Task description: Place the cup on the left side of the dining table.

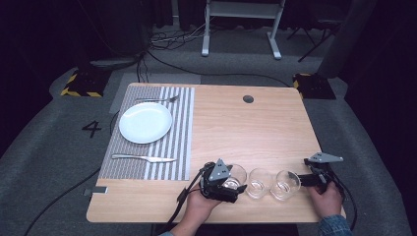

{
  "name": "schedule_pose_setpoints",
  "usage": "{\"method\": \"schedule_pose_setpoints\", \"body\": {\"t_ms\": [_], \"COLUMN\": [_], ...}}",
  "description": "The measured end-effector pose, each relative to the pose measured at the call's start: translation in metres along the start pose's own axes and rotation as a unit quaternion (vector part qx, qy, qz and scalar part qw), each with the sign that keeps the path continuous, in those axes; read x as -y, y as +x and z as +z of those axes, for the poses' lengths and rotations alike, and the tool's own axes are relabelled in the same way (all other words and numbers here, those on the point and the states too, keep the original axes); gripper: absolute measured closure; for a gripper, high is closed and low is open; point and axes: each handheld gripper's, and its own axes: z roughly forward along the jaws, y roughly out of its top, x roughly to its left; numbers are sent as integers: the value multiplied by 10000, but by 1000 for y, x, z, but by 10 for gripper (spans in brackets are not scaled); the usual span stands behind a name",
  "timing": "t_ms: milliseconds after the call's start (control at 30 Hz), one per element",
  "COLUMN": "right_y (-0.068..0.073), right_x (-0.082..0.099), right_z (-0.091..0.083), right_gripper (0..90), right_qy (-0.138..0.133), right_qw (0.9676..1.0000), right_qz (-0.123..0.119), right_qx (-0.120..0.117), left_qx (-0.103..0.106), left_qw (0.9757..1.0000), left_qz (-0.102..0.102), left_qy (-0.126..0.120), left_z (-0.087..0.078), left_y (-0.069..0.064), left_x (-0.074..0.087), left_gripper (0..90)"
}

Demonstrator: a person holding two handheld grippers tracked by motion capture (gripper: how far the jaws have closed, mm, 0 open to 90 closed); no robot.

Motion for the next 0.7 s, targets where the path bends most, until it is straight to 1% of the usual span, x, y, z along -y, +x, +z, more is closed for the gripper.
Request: {"method": "schedule_pose_setpoints", "body": {"t_ms": [100,200,267,433,500,600,700], "right_y": [0,0,0,0,0,0,0], "right_x": [0,0,0,0,0,0,0], "right_z": [0,0,0,0,0,0,0], "right_gripper": [80,80,80,80,80,79,80], "right_qy": [0,1,0,-1,0,0,-1], "right_qw": [10000,10000,10000,10000,10000,10000,10000], "right_qz": [-1,0,-2,1,-2,-1,-2], "right_qx": [0,0,1,1,1,1,1], "left_qx": [-34,-54,-96,-207,-240,-345,-410], "left_qw": [10000,9999,9998,9993,9992,9988,9984], "left_qz": [31,8,27,-2,13,99,97], "left_qy": [-61,-119,-152,-302,-308,-336,-383], "left_z": [-7,-13,-16,-24,-25,-30,-34], "left_y": [3,6,8,14,15,19,22], "left_x": [-8,-16,-21,-30,-32,-39,-43], "left_gripper": [196,196,196,195,195,195,195]}}
